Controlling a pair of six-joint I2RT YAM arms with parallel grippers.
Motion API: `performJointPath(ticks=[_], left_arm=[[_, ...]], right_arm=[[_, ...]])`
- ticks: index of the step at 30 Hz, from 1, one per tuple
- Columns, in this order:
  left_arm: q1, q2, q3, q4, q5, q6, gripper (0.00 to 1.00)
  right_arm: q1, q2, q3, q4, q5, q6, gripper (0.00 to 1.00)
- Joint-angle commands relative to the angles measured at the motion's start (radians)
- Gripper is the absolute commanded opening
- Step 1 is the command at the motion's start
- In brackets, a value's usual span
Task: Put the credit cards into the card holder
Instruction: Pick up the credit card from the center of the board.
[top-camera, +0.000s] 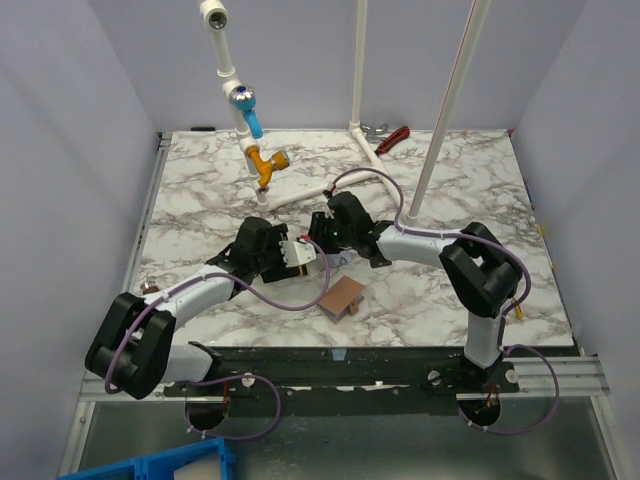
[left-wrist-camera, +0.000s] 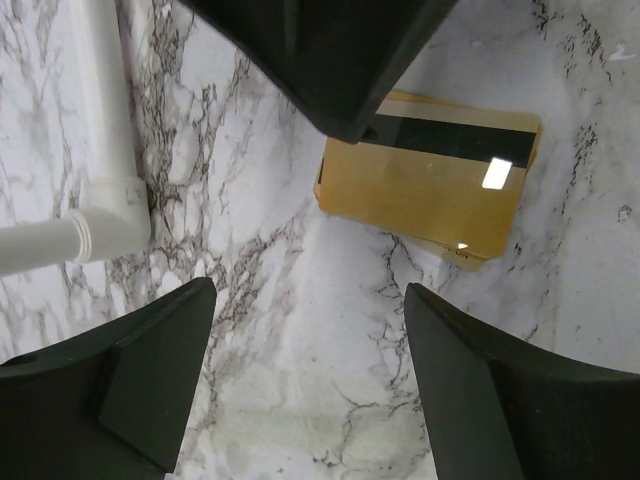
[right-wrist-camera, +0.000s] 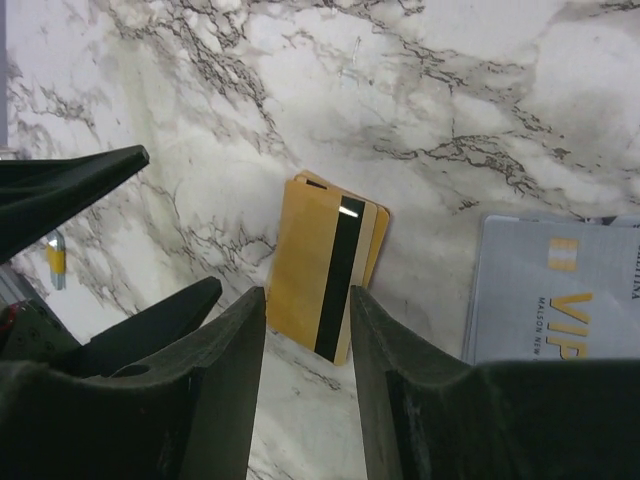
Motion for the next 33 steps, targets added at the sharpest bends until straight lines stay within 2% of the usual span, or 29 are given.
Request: performJointPath(ticks=[1,6,18,23,33], left_arm=[[0.005,0.036,0.019,0.057,0.1,0.151,0.79],[0.006,0.084,0.061,0.042,0.1,0.182,0.76],[0.005,0.168,0.119,0.025,0.118,0.242,0.73],[-0.011,0.214,0.127,0.039,0.065,0.283,0.74],[-0.06,0.23,0.048,0.13,0.005,0.407,0.76]], right_arm=[[-0.029,0.043,0.006,0.082,-0.068,0.04,0.44],[-0.032,0.073,0.001,0.107,-0.103,0.06,0.45],[-0.032,0.028,-0.19,0.231,-0.141,0.156,0.45],[-0.031,0.029,-0.211,0.254,-0.148,0.174,0.45],[-0.032,0.04,-0.225,0.293,-0.161,0.214,0.44]])
